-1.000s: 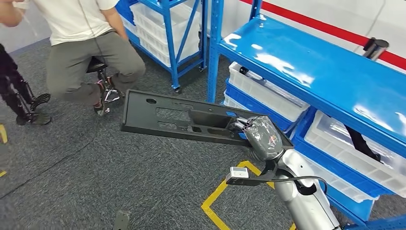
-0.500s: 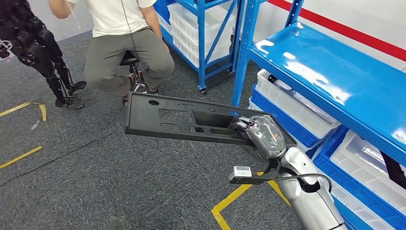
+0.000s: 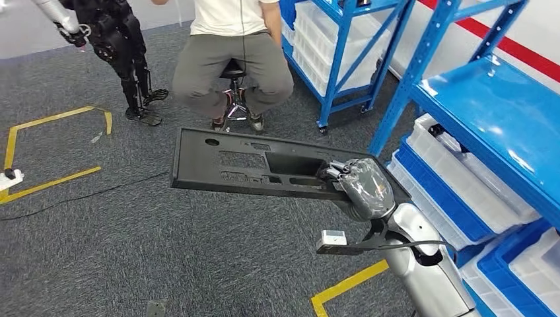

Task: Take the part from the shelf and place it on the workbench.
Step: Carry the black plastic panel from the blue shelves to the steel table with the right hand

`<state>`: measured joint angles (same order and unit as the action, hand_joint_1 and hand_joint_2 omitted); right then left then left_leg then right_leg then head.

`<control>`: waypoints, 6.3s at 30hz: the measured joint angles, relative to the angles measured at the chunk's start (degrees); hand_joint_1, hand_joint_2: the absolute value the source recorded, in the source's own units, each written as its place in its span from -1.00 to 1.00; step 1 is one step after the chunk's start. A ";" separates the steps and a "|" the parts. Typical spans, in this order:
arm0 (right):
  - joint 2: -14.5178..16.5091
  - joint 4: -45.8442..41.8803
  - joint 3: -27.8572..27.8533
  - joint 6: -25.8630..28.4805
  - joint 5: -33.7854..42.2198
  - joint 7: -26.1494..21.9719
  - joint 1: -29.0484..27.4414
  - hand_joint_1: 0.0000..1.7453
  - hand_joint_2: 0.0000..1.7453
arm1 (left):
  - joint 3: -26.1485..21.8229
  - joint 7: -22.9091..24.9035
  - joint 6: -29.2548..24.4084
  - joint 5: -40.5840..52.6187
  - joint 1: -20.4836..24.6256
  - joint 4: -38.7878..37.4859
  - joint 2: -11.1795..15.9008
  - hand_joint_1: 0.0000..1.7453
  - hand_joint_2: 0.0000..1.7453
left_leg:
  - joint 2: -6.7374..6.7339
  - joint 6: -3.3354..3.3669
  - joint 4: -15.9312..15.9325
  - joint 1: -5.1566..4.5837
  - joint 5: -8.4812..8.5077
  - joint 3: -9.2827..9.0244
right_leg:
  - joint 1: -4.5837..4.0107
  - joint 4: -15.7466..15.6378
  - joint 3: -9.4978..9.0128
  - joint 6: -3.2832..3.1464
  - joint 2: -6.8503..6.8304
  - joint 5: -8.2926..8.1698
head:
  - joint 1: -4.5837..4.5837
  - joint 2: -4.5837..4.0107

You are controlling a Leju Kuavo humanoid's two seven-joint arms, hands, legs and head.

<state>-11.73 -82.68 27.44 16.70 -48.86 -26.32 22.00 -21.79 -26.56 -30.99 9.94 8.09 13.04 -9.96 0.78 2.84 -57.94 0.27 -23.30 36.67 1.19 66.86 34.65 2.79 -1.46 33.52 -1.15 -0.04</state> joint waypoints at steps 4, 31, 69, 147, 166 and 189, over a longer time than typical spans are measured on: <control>-0.91 0.02 0.08 0.85 -0.92 0.61 -1.44 0.98 1.00 | 0.11 -2.14 0.35 0.61 -0.24 -0.02 -0.16 -1.00 1.00 | 3.55 0.27 -0.10 -0.24 -0.11 -0.12 | -0.29 4.28 4.19 0.56 1.50 -0.49 | 0.20 0.00; -1.21 0.02 0.59 1.04 -3.71 1.14 -0.45 0.98 1.00 | 1.40 -4.72 -3.32 4.47 -0.50 0.02 -0.59 -1.00 1.00 | 0.23 0.12 0.26 -0.01 -0.26 -0.64 | -0.34 2.48 2.49 -0.45 0.68 -0.36 | 0.51 0.00; -2.26 0.28 0.85 1.33 -5.85 2.50 -0.66 0.98 1.00 | 1.78 -5.52 -2.32 3.70 -0.85 0.03 -1.20 -1.00 1.00 | 2.83 -1.20 1.24 -0.26 -0.43 -1.83 | -0.40 -11.03 -2.89 -0.65 2.09 -7.60 | 0.45 0.00; 0.67 -0.34 -0.65 0.14 -13.05 4.75 -1.45 0.98 1.00 | 2.37 -2.23 -2.60 5.34 1.23 1.96 -2.22 -1.00 1.00 | 6.67 -0.98 0.32 -0.57 -1.07 -1.35 | 0.17 -9.06 -1.31 -0.39 3.01 -7.50 | -0.01 0.00; 1.74 1.95 -0.56 0.66 -13.68 4.75 0.31 0.98 1.00 | 2.37 -1.63 -2.48 5.63 2.38 1.95 -2.24 -1.00 1.00 | -0.78 0.36 1.17 -0.44 -0.60 -1.95 | -0.64 -3.15 -0.40 -0.91 -0.95 -2.68 | -0.16 0.00; 2.47 4.09 -0.53 3.08 -13.56 4.44 0.02 0.98 1.00 | 2.38 -0.95 -2.37 5.74 2.88 1.99 -1.88 -1.00 1.00 | -3.48 -2.47 -3.13 0.01 -1.56 0.81 | -0.34 -9.86 -2.75 -2.07 -3.18 -6.65 | -0.40 0.00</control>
<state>-9.26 -78.59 26.91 19.77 -62.42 -21.88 22.02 -19.41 -27.51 -33.36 15.67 10.97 15.03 -11.84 -2.70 0.37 -61.07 0.28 -24.86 37.49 0.85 57.00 31.90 0.72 -4.65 26.87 -1.55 -0.04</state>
